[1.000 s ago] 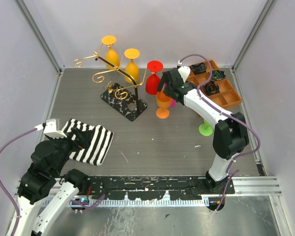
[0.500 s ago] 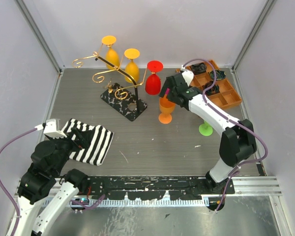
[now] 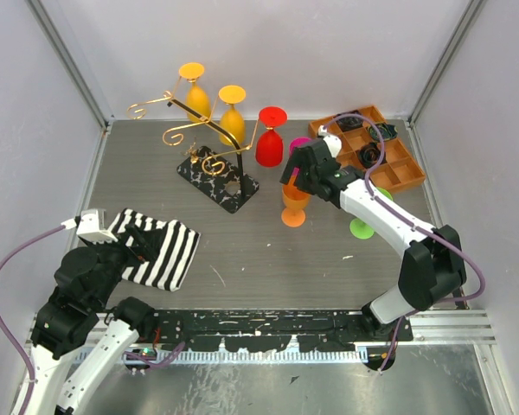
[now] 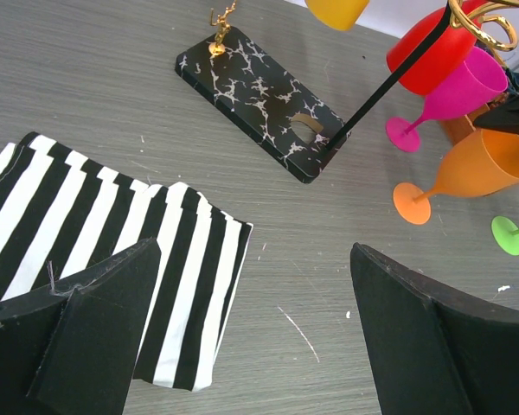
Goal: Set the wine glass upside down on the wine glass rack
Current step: Move the wine glass to the center of the board.
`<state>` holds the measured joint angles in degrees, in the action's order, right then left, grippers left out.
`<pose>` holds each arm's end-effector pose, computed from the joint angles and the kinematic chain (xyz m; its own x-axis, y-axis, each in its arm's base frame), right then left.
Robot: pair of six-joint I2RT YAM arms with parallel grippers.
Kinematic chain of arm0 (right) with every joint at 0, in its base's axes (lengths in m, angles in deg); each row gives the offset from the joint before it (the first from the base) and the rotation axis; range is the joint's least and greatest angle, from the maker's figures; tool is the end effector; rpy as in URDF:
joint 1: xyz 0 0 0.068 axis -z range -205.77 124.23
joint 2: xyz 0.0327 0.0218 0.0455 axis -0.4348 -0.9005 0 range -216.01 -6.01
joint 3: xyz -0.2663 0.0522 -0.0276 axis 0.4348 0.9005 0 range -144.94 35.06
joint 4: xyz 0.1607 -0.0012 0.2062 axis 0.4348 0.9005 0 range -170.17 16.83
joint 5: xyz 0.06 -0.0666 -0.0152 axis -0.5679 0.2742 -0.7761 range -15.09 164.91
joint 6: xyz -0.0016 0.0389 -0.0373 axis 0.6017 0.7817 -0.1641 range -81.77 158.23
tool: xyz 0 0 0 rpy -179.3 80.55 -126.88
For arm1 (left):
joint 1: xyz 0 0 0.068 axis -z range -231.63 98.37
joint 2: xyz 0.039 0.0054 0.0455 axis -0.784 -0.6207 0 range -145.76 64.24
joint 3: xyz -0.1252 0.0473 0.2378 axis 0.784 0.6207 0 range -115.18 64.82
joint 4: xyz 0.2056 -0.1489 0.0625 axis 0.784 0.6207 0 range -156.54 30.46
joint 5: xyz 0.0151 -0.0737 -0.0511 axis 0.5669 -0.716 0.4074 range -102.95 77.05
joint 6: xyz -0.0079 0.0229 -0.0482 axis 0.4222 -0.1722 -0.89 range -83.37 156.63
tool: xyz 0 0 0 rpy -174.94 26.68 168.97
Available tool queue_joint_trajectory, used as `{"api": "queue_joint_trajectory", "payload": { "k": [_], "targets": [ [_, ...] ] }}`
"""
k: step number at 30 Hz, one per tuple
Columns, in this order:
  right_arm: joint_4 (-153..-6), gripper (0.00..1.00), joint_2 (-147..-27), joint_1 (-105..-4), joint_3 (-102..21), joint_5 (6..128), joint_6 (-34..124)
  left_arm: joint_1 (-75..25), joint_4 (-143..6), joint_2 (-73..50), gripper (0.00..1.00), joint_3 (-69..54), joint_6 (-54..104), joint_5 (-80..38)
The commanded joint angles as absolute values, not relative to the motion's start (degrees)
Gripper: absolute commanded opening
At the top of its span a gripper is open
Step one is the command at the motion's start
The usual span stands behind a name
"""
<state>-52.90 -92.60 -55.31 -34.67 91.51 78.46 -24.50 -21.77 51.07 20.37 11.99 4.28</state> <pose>0.2954 0.1556 0.2882 -0.6525 0.3417 -0.6764 0.1667 0.9354 0.3117 0.0459 -0.0116 0.3269 -0.2634 -0.3125 -0.9127 0.0763 0.9364 -0.3426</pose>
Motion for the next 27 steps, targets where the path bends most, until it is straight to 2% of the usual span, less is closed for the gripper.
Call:
{"api": "queue_joint_trajectory", "payload": {
  "k": [1, 12, 20, 27],
  "targets": [
    [-54.0, 0.93, -90.7, -56.4, -33.8, 88.0, 77.5, -24.6, -24.1, 51.0, 0.98, 21.1, 11.8, 4.1],
    [-55.3, 0.93, -91.0, -59.1, -33.1, 85.0, 79.0, -24.6, -24.1, 51.0, 0.98, 21.1, 11.8, 4.2],
    [-55.3, 0.93, -91.3, -59.2, -33.2, 88.7, 78.4, -24.6, -24.1, 50.9, 0.98, 21.1, 11.8, 4.2],
    [-57.5, 0.95, -89.5, -59.2, -33.8, 84.6, 75.4, -24.6, -24.0, 50.9, 0.98, 21.1, 11.7, 4.1]
  ]
}}
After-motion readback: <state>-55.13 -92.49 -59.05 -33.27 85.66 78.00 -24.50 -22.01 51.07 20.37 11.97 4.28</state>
